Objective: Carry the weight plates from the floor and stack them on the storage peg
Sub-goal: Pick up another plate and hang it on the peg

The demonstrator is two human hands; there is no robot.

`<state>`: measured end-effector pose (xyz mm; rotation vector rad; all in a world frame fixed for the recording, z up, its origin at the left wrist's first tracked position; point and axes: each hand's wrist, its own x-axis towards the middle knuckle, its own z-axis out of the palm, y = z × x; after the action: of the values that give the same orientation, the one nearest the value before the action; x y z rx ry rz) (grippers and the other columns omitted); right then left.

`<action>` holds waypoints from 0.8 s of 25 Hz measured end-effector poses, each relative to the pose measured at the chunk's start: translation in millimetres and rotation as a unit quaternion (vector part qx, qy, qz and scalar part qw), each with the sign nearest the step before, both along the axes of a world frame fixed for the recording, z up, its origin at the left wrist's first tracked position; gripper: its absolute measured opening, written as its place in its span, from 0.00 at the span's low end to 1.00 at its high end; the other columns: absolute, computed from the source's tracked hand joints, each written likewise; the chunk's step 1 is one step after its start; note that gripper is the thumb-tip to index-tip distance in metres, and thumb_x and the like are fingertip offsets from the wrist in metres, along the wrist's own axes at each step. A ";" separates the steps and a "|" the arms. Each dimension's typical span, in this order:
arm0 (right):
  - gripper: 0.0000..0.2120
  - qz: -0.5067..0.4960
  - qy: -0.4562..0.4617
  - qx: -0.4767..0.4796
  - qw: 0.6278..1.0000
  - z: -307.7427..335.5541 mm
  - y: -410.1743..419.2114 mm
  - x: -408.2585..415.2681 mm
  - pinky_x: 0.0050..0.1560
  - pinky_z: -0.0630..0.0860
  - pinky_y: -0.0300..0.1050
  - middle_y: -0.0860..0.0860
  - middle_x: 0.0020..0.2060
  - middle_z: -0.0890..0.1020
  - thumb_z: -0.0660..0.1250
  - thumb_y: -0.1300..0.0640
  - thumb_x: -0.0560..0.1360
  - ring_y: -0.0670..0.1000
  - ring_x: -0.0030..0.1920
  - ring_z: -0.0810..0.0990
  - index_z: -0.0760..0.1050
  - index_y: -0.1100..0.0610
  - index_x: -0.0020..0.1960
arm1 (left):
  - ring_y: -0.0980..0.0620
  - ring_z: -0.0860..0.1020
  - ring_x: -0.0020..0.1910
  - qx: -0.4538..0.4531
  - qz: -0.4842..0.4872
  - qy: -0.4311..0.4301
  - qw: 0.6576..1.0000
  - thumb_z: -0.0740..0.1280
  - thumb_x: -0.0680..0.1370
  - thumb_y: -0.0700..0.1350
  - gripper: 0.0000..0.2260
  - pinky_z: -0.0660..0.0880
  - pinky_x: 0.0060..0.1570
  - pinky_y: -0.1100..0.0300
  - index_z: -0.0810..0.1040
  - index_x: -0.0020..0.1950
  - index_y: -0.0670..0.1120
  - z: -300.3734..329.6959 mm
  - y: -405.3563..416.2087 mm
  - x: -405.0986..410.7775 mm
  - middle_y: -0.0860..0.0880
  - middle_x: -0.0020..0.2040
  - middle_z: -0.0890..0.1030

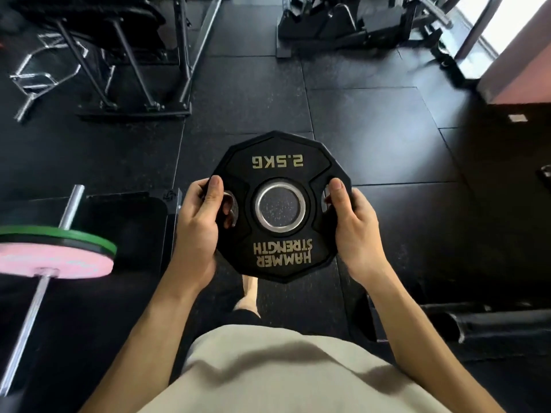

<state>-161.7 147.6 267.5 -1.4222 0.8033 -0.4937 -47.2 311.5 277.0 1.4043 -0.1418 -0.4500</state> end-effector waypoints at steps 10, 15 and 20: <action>0.16 -0.145 0.006 -0.004 0.989 13.0 -153.3 205.0 0.40 0.77 0.50 0.51 0.38 0.78 0.61 0.42 0.80 0.50 0.39 0.77 0.74 0.55 0.45 | 0.51 0.75 0.40 0.007 -0.140 0.000 0.990 0.62 0.82 0.51 0.10 0.73 0.45 0.53 0.75 0.52 0.45 15.0 -191.4 244.1 0.50 0.40 0.78; 0.17 -0.216 0.002 -0.019 0.976 0.6 -263.8 263.6 0.37 0.76 0.47 0.52 0.36 0.77 0.60 0.42 0.80 0.50 0.37 0.77 0.72 0.55 0.43 | 0.47 0.75 0.45 0.022 -0.203 0.004 0.979 0.64 0.79 0.56 0.14 0.73 0.48 0.47 0.76 0.53 0.46 4.6 -324.2 320.7 0.49 0.43 0.79; 0.18 -0.250 -0.002 -0.014 0.968 1.4 -393.7 310.2 0.32 0.75 0.40 0.53 0.36 0.76 0.60 0.42 0.80 0.48 0.35 0.77 0.72 0.57 0.44 | 0.54 0.75 0.38 0.027 -0.247 -0.007 0.969 0.62 0.81 0.54 0.12 0.73 0.44 0.53 0.75 0.51 0.46 7.1 -468.9 372.6 0.54 0.37 0.78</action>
<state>148.6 -246.1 268.8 -1.2376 1.1614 -0.8937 325.4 -157.4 284.1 1.4228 -0.5011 -0.8598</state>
